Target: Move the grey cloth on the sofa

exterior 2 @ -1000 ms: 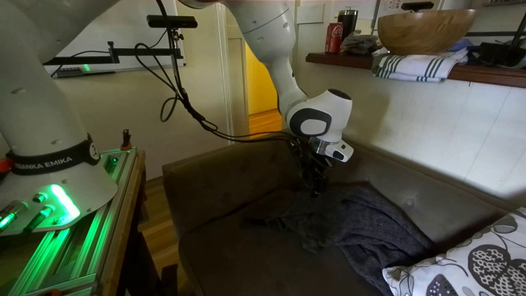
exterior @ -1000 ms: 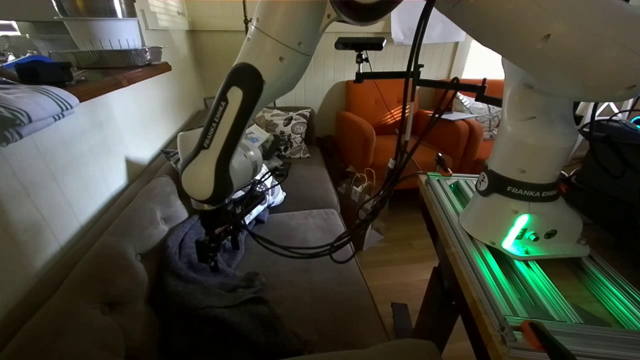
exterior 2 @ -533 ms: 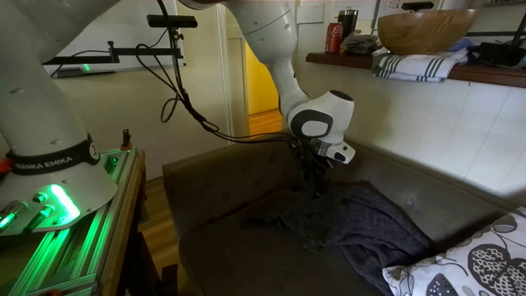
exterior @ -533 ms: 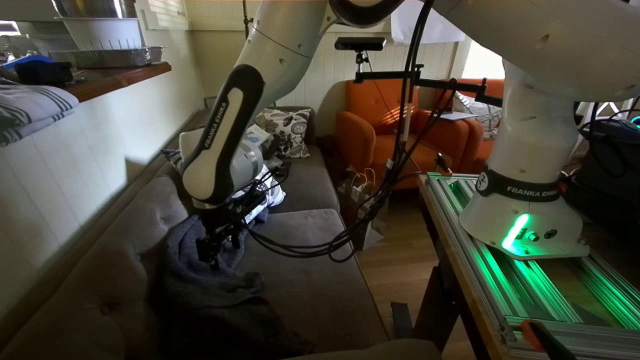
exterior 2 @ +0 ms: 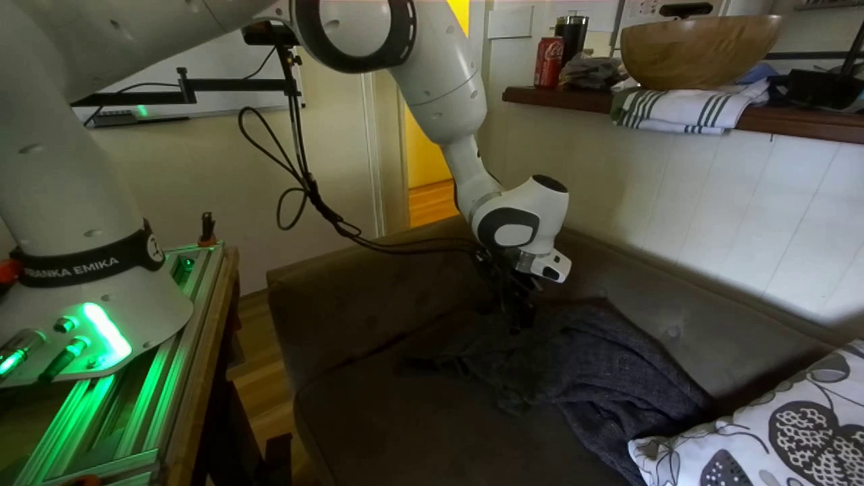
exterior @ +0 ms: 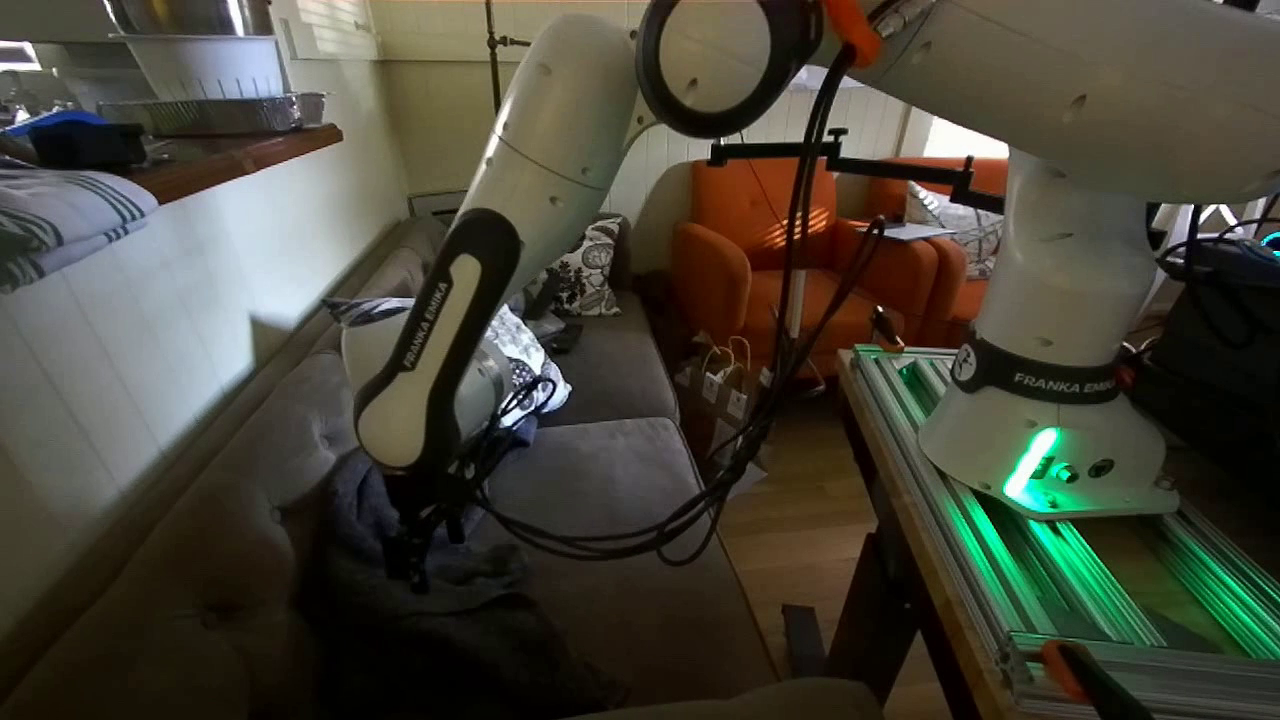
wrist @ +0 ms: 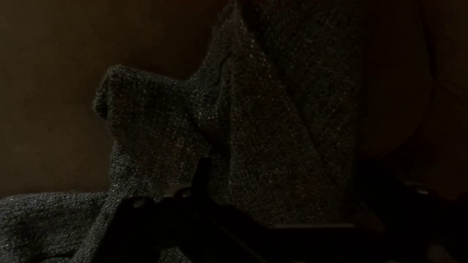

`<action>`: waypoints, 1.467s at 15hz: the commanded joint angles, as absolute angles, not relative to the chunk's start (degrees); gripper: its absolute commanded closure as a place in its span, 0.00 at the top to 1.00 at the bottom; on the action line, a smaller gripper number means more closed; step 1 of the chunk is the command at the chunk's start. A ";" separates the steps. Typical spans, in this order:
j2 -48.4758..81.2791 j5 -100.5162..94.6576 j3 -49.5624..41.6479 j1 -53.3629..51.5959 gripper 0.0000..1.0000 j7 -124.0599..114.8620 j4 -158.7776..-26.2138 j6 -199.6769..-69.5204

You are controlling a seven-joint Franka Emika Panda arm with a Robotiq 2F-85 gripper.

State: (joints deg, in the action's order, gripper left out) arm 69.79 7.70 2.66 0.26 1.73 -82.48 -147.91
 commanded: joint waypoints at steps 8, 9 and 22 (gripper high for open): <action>83.39 2.80 2.81 -1.11 0.75 3.32 -63.78 -143.95; 84.09 2.75 2.81 -1.21 0.76 3.51 -62.74 -143.31; 85.98 3.97 4.48 -1.54 0.00 4.25 -58.09 -140.42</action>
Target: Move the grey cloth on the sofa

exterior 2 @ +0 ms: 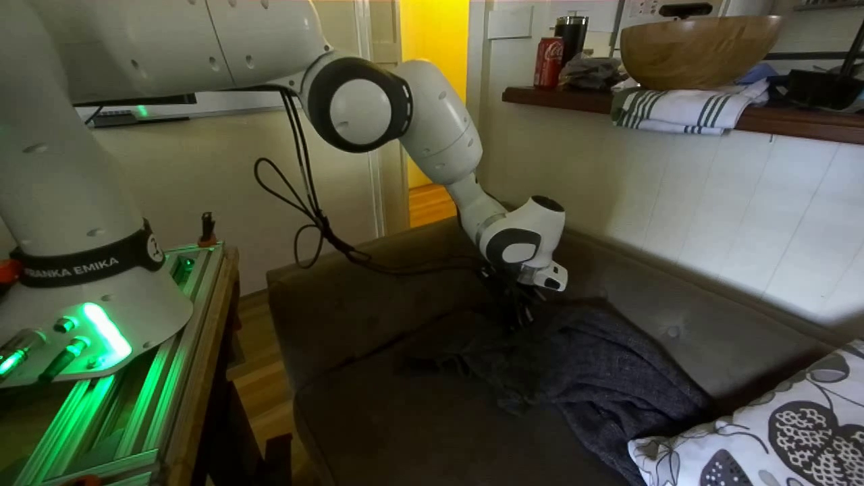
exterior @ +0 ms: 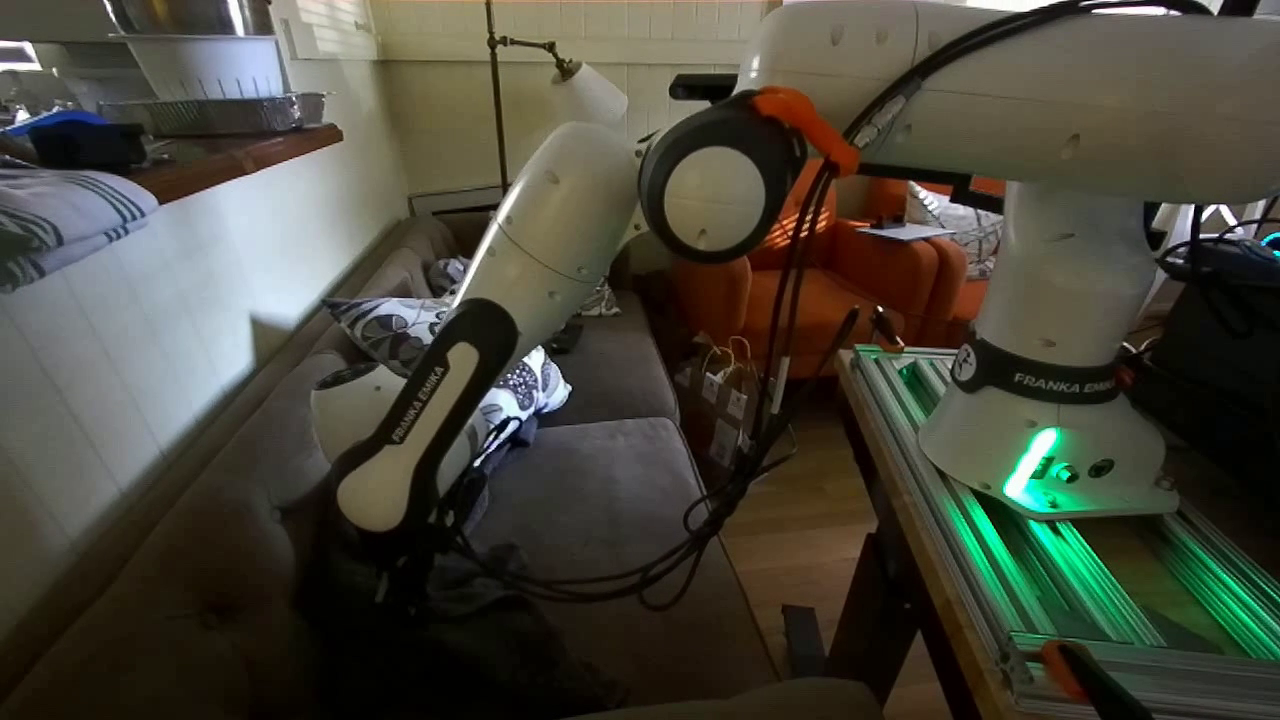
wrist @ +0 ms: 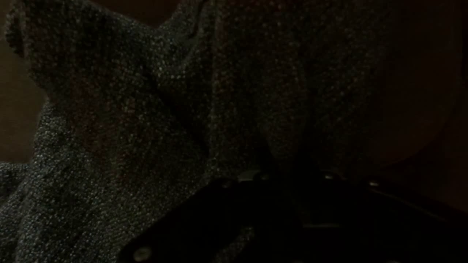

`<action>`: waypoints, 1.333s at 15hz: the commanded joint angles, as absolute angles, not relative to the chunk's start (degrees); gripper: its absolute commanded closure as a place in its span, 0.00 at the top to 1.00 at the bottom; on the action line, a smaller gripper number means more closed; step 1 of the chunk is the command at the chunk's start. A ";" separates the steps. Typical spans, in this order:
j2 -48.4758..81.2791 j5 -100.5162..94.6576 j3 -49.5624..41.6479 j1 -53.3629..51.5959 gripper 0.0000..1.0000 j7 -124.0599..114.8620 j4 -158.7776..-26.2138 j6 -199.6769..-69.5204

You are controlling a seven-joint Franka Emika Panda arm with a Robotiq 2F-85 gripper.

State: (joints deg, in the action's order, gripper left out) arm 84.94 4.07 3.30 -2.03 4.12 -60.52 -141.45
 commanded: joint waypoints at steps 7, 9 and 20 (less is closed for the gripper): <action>75.48 8.71 8.92 0.62 0.01 3.70 -67.45 -150.28; 72.75 8.45 10.29 0.52 0.01 4.81 -68.53 -156.82; 59.13 3.69 21.25 -0.13 0.01 20.98 -65.91 -160.75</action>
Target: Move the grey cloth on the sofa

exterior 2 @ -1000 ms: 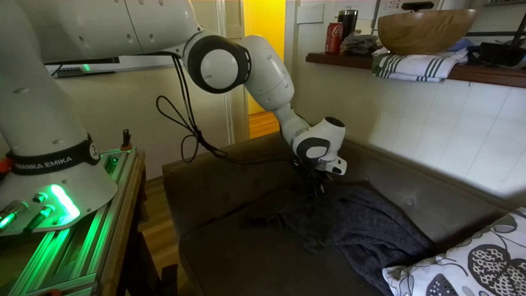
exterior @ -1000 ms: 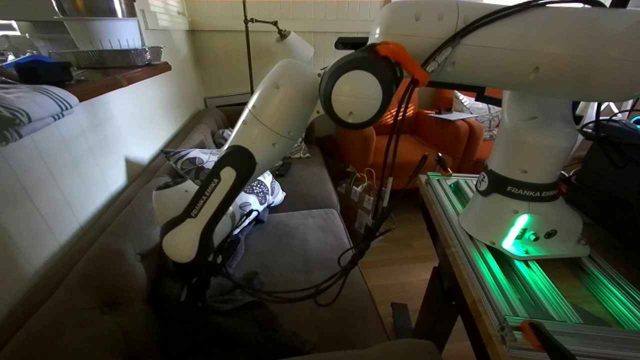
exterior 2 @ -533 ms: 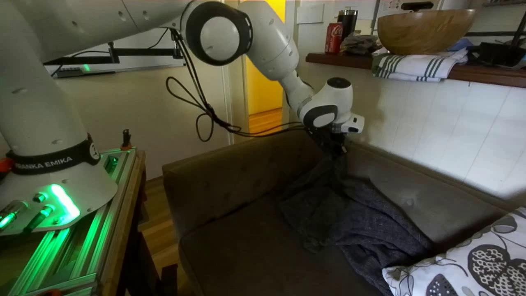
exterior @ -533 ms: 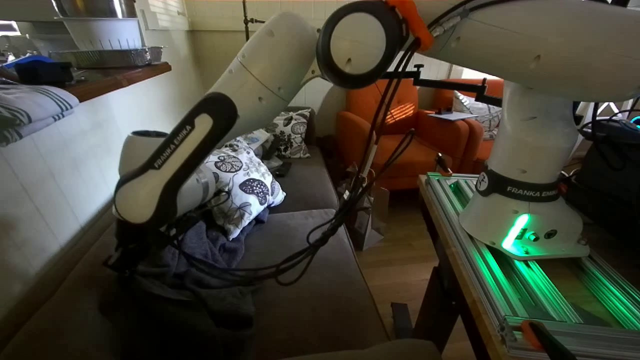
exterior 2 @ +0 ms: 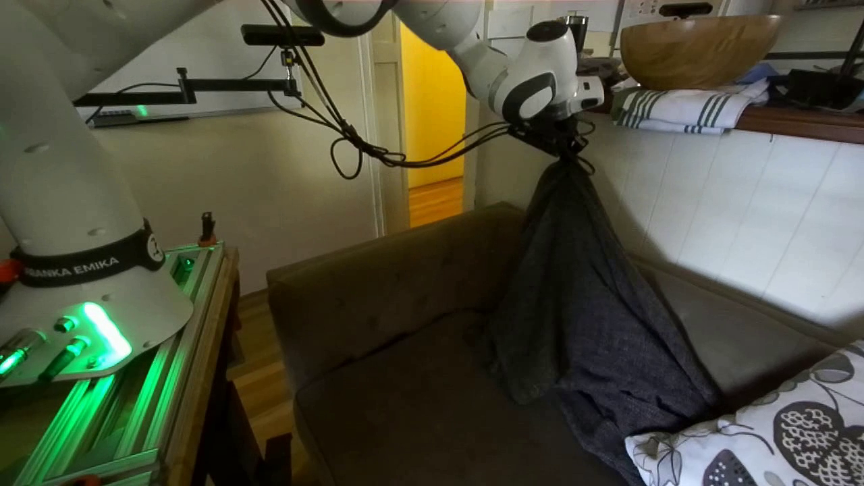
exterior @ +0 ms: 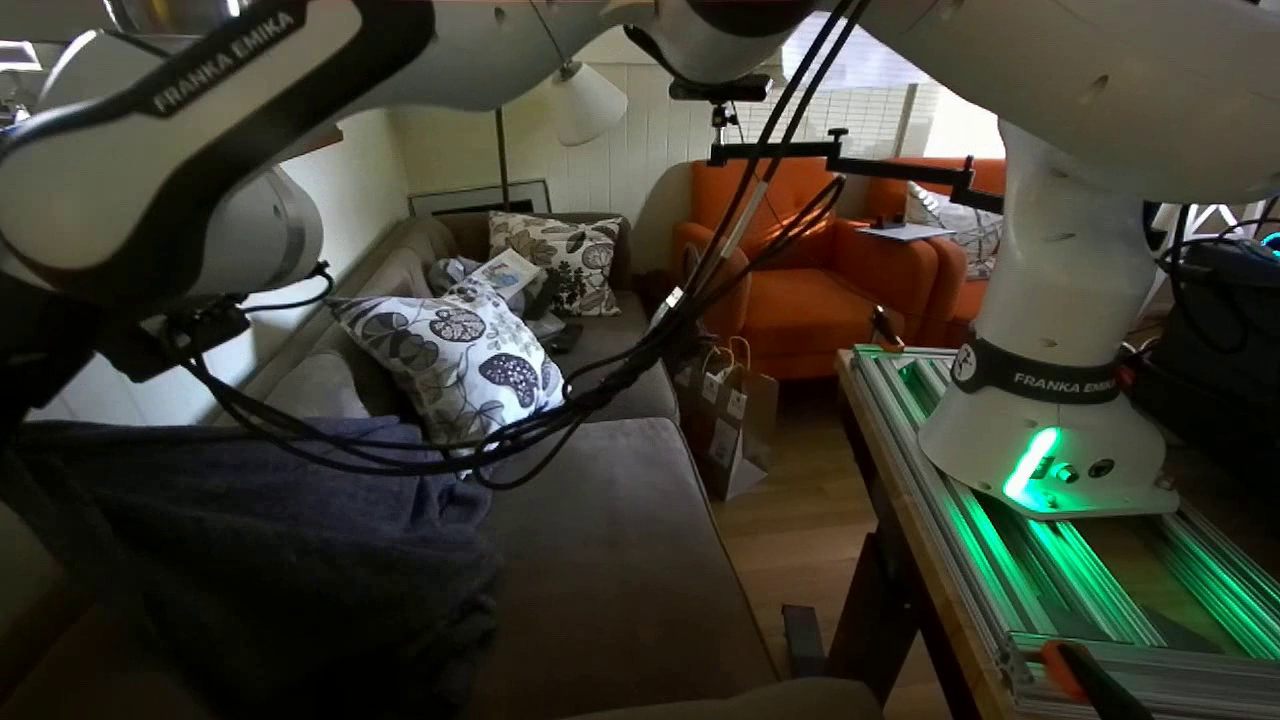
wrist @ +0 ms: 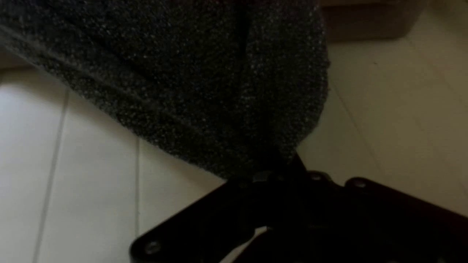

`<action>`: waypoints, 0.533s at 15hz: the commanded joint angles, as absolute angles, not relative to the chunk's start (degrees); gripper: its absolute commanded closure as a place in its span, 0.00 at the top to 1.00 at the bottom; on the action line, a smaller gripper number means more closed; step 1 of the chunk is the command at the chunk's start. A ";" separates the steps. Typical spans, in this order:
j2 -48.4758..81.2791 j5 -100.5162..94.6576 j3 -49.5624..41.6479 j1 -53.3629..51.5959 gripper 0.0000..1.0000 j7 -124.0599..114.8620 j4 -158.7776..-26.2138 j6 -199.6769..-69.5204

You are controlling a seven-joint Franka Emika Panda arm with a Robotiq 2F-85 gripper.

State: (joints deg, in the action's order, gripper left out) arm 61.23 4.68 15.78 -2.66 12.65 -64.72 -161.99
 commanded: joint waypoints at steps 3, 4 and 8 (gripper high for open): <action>59.05 2.73 21.89 0.52 0.01 27.66 -65.12 -159.35; 60.14 3.71 19.76 -0.54 0.01 23.62 -64.57 -160.28; 60.66 3.62 19.31 -0.17 0.04 24.03 -64.59 -160.04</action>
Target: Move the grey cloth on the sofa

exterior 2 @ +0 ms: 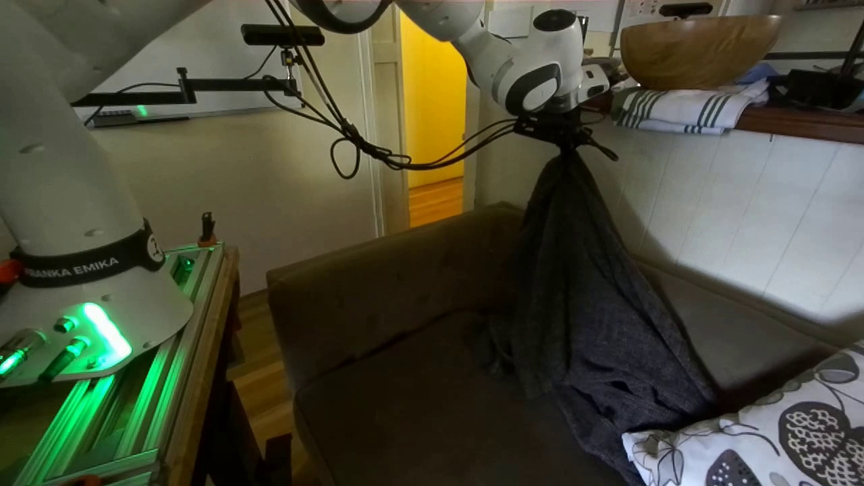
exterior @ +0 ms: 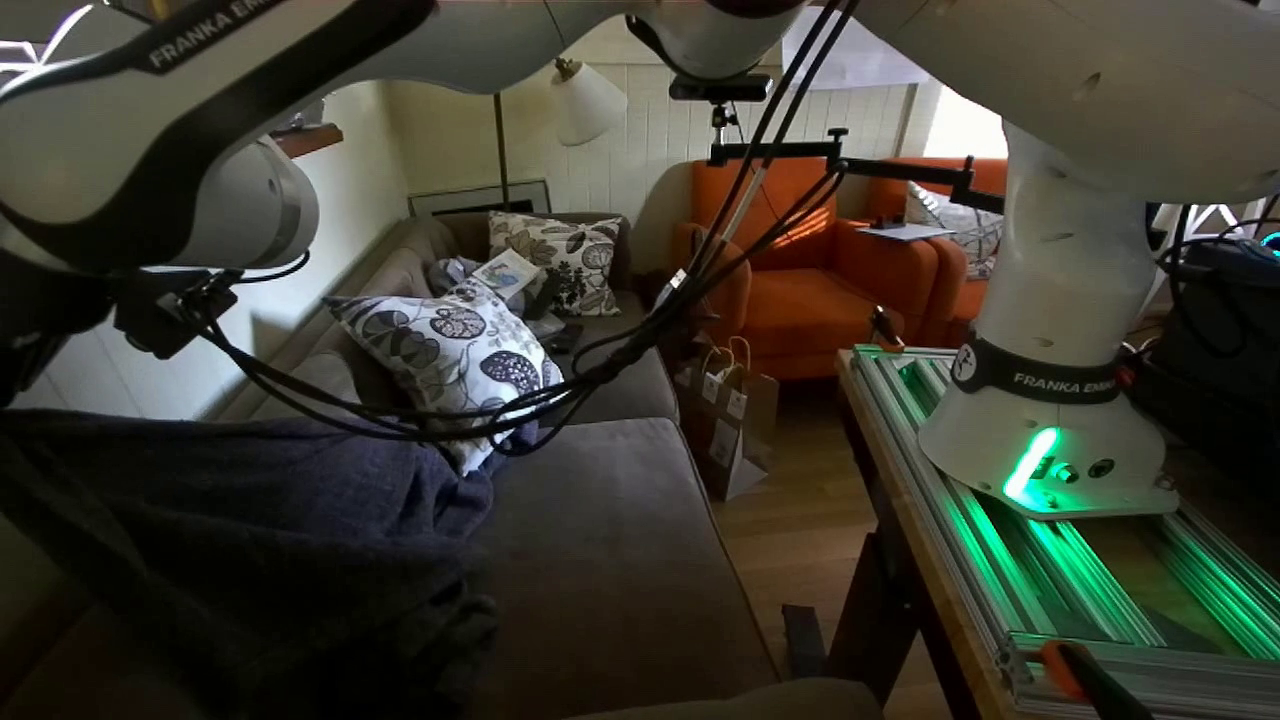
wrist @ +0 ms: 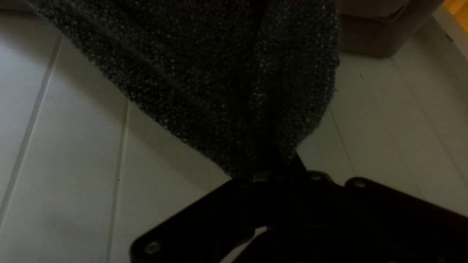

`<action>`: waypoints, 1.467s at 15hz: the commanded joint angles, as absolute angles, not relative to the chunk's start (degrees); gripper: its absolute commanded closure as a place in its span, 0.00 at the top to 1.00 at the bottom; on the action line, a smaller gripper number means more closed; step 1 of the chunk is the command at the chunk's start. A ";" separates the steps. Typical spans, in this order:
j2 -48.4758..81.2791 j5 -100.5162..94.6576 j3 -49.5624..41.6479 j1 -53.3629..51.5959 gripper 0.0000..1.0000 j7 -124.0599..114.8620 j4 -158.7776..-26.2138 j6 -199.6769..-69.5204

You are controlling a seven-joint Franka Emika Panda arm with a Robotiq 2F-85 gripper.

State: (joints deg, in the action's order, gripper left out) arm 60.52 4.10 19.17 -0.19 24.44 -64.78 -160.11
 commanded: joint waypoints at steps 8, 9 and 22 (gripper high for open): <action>68.40 -1.30 18.90 -1.78 0.01 33.45 -52.34 -153.68; 69.79 -2.25 18.70 -2.28 0.01 35.52 -50.06 -152.73; 84.14 -1.49 19.99 -6.67 0.01 70.34 -30.94 -152.10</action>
State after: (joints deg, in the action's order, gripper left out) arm 80.14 -1.80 19.34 -5.14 65.04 -38.00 -153.67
